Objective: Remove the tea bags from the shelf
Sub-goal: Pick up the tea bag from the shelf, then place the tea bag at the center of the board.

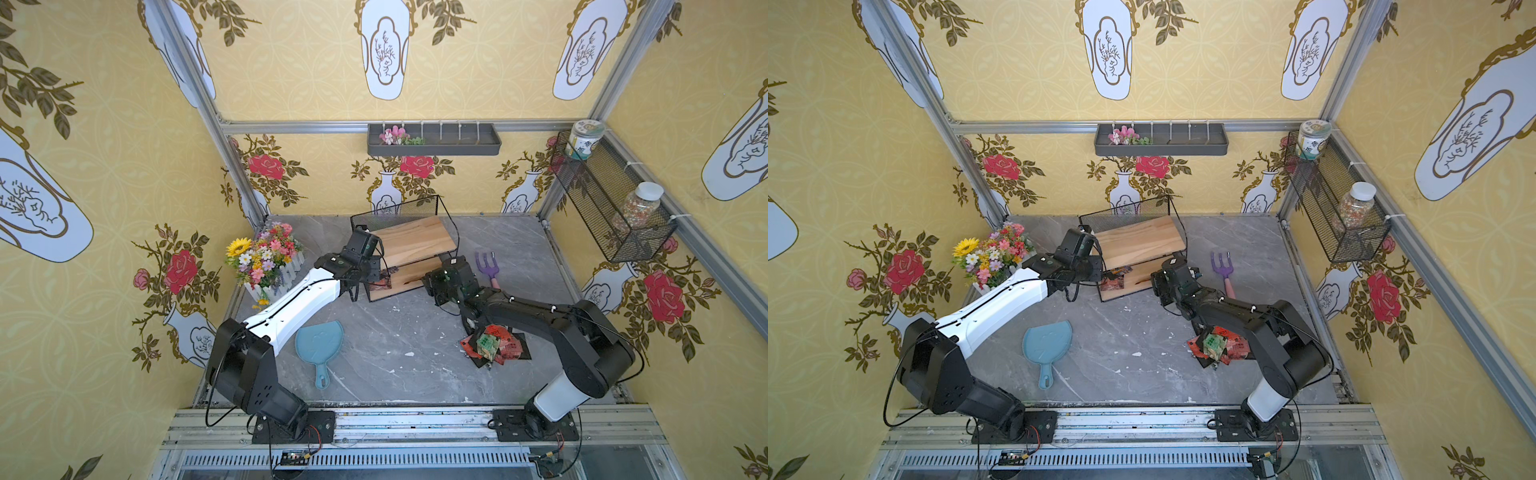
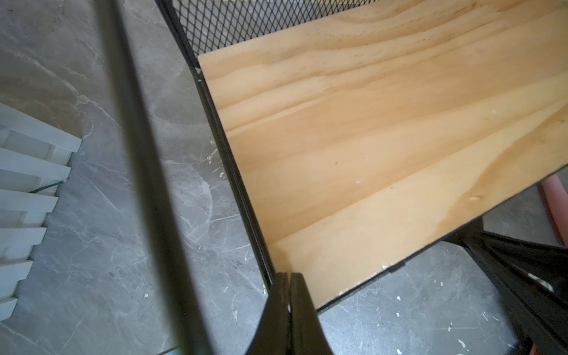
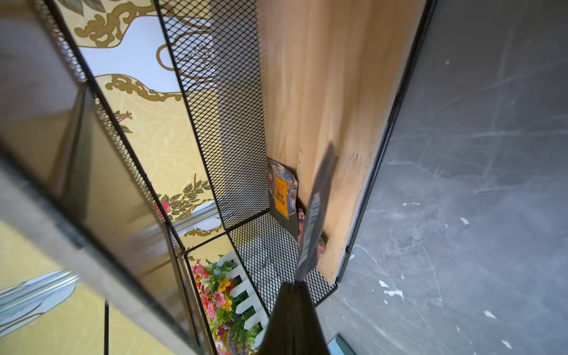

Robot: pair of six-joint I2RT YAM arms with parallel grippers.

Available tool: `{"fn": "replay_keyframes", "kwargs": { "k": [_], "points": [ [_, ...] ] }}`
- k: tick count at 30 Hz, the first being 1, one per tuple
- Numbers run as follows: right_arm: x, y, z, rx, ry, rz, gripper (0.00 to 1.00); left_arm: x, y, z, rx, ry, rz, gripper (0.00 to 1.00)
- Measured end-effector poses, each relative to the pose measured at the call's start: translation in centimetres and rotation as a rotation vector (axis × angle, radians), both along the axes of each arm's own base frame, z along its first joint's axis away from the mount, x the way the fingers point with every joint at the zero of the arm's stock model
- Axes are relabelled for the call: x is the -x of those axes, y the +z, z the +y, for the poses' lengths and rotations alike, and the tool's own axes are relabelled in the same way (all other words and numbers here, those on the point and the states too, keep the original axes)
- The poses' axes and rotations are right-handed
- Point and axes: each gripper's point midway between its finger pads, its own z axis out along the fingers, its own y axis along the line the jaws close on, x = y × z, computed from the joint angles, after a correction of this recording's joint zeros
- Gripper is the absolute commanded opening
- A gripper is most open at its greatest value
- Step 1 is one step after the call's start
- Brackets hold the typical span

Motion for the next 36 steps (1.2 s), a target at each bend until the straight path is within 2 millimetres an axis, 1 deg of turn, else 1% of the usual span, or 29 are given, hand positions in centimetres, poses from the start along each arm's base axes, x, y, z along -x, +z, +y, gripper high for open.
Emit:
{"fn": "replay_keyframes", "kwargs": {
  "k": [6, 9, 11, 18, 20, 25, 29, 32, 34, 36],
  "points": [
    [2.8, 2.2, -1.2, 0.038, 0.097, -0.003, 0.00, -0.1, 0.1, 0.0, -0.004, -0.003, -0.003, 0.00],
    [4.7, 3.7, -2.7, 0.077, 0.133, -0.013, 0.00, -0.2, 0.0, 0.0, -0.006, -0.003, -0.003, 0.00],
    [6.1, 3.9, -3.9, 0.098, 0.153, 0.001, 0.00, -0.2, 0.0, 0.0, -0.007, -0.003, -0.003, 0.00],
    [10.8, 2.0, -10.7, 0.205, 0.103, 0.107, 0.00, -0.2, 0.0, 0.0, -0.011, -0.006, -0.004, 0.00],
    [11.9, 1.2, -12.0, 0.220, 0.088, 0.146, 0.00, -0.2, 0.0, 0.0, -0.015, -0.008, -0.005, 0.00],
    [14.5, -0.7, -14.1, 0.265, 0.083, 0.244, 0.00, 0.0, -0.1, 0.1, -0.025, -0.015, -0.006, 0.00],
    [16.0, -1.9, -14.9, 0.292, 0.081, 0.312, 0.01, 0.0, -0.1, 0.3, -0.033, -0.015, -0.015, 0.00],
    [16.6, -2.4, -15.5, 0.316, 0.071, 0.349, 0.17, 0.0, -0.1, 0.4, -0.035, -0.015, -0.020, 0.00],
    [16.9, -2.5, -15.8, 0.326, 0.065, 0.362, 0.29, 0.0, 0.0, 0.4, -0.037, -0.015, -0.021, 0.00],
    [16.8, -2.2, -15.9, 0.332, 0.062, 0.363, 0.37, 0.1, -0.1, 0.5, -0.039, -0.016, -0.022, 0.00]
  ]
}}
